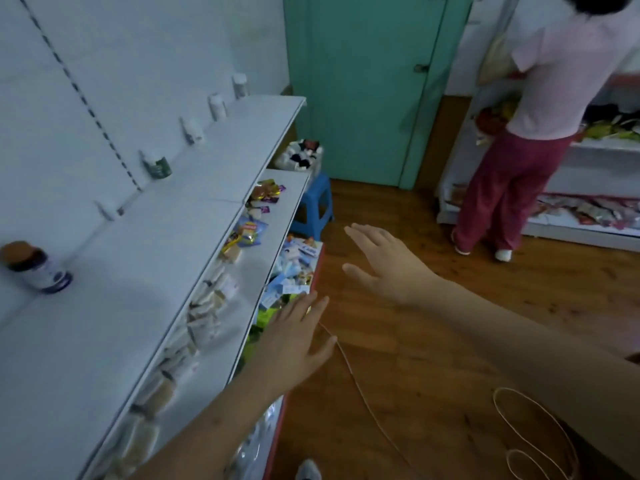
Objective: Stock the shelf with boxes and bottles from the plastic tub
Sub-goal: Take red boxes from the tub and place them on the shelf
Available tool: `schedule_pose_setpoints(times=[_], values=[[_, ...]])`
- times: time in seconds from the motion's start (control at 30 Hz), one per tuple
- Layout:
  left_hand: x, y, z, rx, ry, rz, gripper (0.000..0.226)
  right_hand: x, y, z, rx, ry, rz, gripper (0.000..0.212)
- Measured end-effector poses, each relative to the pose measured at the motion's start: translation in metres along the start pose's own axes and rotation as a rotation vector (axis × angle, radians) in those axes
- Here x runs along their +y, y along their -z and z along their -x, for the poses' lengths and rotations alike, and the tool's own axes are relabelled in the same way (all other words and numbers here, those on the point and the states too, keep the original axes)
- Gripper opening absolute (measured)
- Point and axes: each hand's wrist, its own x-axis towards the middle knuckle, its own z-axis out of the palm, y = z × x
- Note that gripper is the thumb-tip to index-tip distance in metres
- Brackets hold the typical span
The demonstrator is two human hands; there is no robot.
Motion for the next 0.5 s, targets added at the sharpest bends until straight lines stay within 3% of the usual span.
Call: schedule_pose_setpoints(times=[0.27, 0.5], values=[[-0.012, 0.011, -0.149, 0.007, -0.081, 0.068, 0.068, 0.086, 0.031, -0.058, 0.035, -0.146, -0.008, 0.073], [-0.023, -0.011, -0.289, -0.020, -0.096, 0.063, 0.072, 0.204, 0.031, -0.143, 0.027, -0.149, -0.004, 0.076]])
